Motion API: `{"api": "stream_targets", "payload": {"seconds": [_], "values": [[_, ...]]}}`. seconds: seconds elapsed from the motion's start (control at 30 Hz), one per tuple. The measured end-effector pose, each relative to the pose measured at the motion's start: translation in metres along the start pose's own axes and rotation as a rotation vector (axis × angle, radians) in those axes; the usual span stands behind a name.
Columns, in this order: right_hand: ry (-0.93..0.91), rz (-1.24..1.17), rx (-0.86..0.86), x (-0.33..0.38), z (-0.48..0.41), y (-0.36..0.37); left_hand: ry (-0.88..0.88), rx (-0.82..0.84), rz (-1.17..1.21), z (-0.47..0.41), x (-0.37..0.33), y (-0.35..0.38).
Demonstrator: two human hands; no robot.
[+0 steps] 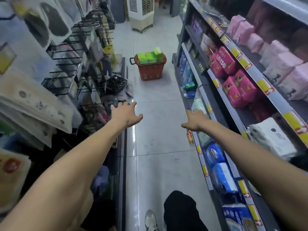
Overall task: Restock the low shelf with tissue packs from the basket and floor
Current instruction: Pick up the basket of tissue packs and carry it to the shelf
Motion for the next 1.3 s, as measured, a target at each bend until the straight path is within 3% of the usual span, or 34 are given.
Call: {"api": "stream_targets", "payload": {"seconds": [0.5,0.83,1.3], "values": [[-0.041,-0.027,0.062,-0.067,-0.288,-0.122,0.015,0.027,-0.105,-0.285,-0.071,-0.055],[-0.091,0.034,0.056,-0.1,-0.444,-0.205,-0.022,0.055,-0.033,-0.466,-0.098,-0.086],[-0.06,0.068,0.058,-0.101,-0.699,-0.336,0.001,0.126,-0.044,-0.754,-0.119,-0.101]]}}
Point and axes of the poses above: each hand's wrist, its own z-axis away from the middle knuckle, its own y-axis out of the palm, x = y × z, the point moved 3 cm from there along -z, towards the middle knuckle, and after that the axes turned 9 degrees about -y, right-handed, at the moved point
